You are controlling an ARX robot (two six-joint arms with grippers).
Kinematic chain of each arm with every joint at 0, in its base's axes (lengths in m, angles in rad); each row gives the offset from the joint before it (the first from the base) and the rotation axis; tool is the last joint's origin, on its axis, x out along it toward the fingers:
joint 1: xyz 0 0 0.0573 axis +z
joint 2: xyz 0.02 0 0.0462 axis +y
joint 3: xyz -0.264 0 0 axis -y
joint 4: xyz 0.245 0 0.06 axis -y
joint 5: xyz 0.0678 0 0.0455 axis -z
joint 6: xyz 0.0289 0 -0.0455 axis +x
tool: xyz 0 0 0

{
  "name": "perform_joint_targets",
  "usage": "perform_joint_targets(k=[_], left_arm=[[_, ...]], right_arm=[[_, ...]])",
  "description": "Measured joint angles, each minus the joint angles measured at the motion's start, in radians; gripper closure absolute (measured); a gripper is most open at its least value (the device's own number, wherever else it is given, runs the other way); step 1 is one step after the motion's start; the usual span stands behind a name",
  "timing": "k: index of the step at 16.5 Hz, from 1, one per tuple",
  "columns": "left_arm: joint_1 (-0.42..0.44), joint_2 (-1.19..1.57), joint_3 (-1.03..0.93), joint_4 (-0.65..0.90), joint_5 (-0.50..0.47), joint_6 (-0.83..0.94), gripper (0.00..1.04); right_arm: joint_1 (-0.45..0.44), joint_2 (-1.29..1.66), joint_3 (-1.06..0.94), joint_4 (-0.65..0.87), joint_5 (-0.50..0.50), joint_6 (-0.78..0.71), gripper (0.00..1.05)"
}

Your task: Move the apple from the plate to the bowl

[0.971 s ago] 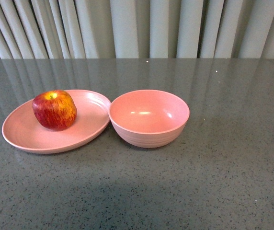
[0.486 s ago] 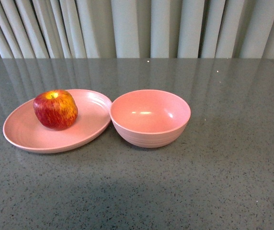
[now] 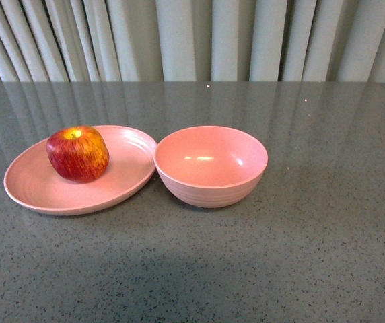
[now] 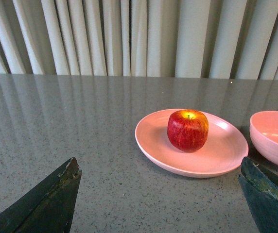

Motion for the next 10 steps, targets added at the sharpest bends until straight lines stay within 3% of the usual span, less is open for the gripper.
perform_joint_targets(k=[1, 7, 10], left_arm=[[0.0, 0.0, 0.0, 0.0, 0.0, 0.0, 0.07], [0.0, 0.0, 0.0, 0.0, 0.0, 0.0, 0.07], [-0.068, 0.2, 0.127, -0.268, -0.146, -0.054, 0.07]], right_arm=[[0.0, 0.0, 0.0, 0.0, 0.0, 0.0, 0.05], [0.0, 0.0, 0.0, 0.0, 0.0, 0.0, 0.07], [0.0, 0.0, 0.0, 0.0, 0.0, 0.0, 0.07]])
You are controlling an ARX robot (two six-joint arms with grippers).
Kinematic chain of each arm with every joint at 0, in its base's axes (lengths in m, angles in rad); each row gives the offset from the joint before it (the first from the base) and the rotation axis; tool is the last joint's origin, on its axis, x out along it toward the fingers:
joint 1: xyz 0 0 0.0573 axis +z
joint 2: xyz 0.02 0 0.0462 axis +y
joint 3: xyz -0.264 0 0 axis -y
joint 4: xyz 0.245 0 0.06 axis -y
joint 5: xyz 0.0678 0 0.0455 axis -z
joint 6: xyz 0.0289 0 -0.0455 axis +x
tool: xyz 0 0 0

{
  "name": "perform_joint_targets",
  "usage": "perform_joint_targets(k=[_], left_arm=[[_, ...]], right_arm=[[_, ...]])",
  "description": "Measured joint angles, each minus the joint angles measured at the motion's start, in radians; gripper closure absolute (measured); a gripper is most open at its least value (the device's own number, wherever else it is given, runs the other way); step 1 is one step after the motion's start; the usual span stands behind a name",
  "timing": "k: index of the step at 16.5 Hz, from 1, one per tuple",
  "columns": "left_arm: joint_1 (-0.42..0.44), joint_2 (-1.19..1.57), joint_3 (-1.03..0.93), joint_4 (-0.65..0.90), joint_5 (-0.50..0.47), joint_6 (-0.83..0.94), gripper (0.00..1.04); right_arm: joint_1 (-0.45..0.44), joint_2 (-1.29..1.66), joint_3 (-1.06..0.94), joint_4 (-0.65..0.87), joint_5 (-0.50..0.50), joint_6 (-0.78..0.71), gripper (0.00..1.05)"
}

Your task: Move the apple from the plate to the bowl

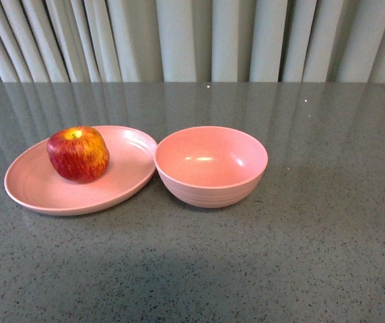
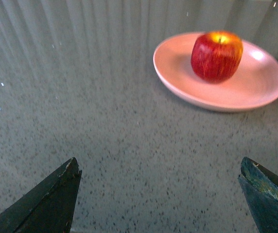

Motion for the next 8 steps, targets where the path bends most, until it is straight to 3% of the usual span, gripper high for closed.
perform_joint_targets(k=[4, 8], left_arm=[[-0.012, 0.158, 0.074, 0.191, 0.027, -0.006, 0.07], [0.064, 0.649, 0.226, 0.573, 0.187, 0.026, 0.07]], right_arm=[[0.0, 0.0, 0.0, 0.0, 0.0, 0.0, 0.07], [0.0, 0.0, 0.0, 0.0, 0.0, 0.0, 0.07]])
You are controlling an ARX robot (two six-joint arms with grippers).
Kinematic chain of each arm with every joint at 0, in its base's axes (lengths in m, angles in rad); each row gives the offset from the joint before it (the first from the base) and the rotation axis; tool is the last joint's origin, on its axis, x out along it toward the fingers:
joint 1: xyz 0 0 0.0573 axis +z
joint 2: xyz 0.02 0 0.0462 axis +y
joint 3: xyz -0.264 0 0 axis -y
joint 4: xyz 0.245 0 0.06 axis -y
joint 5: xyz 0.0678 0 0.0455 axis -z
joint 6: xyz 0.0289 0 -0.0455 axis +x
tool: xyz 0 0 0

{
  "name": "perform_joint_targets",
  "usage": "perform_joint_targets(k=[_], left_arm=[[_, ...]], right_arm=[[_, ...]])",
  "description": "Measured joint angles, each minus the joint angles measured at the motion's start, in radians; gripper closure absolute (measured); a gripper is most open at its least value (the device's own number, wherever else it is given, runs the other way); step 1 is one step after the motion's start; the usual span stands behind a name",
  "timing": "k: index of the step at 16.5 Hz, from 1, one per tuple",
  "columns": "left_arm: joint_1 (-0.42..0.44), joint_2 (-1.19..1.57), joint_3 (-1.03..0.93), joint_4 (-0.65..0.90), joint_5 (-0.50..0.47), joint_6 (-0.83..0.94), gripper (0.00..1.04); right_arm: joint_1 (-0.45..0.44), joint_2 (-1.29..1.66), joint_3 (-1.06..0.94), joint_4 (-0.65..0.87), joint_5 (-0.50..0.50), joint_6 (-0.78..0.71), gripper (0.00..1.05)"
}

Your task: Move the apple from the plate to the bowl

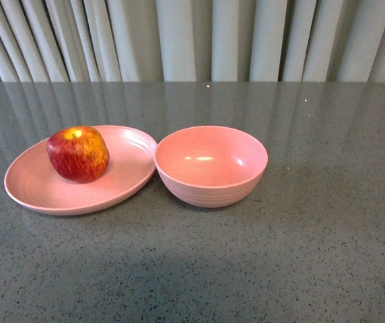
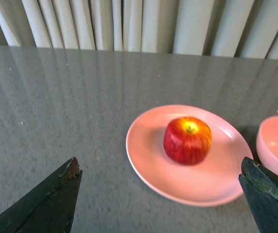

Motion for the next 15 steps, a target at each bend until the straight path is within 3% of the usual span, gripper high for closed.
perform_joint_targets(k=[6, 12, 15], left_arm=[[-0.063, 0.416, 0.251, 0.047, 0.087, 0.001, 0.07], [-0.133, 0.634, 0.374, 0.021, 0.09, 0.012, 0.07], [-0.135, 0.743, 0.433, 0.018, 0.044, 0.007, 0.07]], right_arm=[[0.0, 0.0, 0.0, 0.0, 0.0, 0.0, 0.07], [0.0, 0.0, 0.0, 0.0, 0.0, 0.0, 0.07], [0.0, 0.0, 0.0, 0.0, 0.0, 0.0, 0.07]])
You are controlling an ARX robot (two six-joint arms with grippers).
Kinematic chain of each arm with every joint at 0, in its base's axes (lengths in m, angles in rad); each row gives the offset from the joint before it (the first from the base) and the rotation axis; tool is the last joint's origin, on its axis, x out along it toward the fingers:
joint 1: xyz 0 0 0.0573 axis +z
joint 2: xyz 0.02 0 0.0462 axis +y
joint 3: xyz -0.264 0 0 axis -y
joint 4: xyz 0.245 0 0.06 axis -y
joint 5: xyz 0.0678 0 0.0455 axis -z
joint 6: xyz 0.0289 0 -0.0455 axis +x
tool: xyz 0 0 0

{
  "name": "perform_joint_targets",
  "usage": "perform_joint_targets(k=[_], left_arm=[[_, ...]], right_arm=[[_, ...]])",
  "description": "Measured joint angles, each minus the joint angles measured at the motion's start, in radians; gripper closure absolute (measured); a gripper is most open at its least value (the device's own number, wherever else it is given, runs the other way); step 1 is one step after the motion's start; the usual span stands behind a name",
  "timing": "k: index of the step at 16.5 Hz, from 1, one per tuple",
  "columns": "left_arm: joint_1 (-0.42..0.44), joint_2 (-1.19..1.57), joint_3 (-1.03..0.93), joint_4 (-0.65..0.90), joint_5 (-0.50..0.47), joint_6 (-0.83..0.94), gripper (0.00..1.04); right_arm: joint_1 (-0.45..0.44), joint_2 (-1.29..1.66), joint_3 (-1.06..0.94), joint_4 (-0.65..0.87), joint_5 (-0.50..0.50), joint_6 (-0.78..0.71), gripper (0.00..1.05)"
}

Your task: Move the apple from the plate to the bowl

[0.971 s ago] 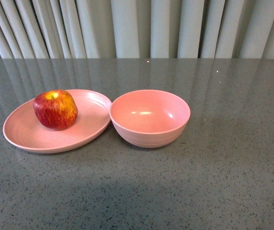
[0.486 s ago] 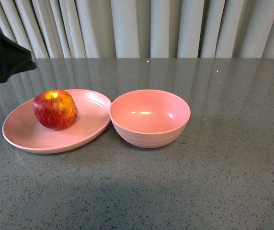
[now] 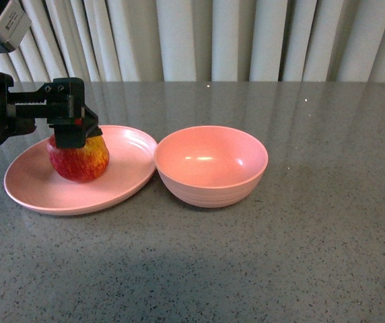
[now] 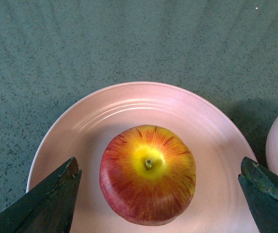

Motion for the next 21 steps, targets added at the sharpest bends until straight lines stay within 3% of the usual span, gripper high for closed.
perform_joint_targets(k=[12, 15, 17, 21], left_arm=[[0.016, 0.182, 0.059, -0.01, -0.007, -0.048, 0.07], [0.013, 0.181, 0.059, -0.002, -0.015, -0.04, 0.32], [0.013, 0.166, 0.059, -0.018, -0.018, -0.039, 0.38], [-0.019, 0.042, 0.071, -0.045, -0.042, -0.017, 0.38]], right_arm=[[0.0, 0.0, 0.0, 0.0, 0.0, 0.0, 0.07], [0.0, 0.0, 0.0, 0.0, 0.0, 0.0, 0.07], [0.0, 0.0, 0.0, 0.0, 0.0, 0.0, 0.07], [0.0, 0.0, 0.0, 0.0, 0.0, 0.0, 0.07]])
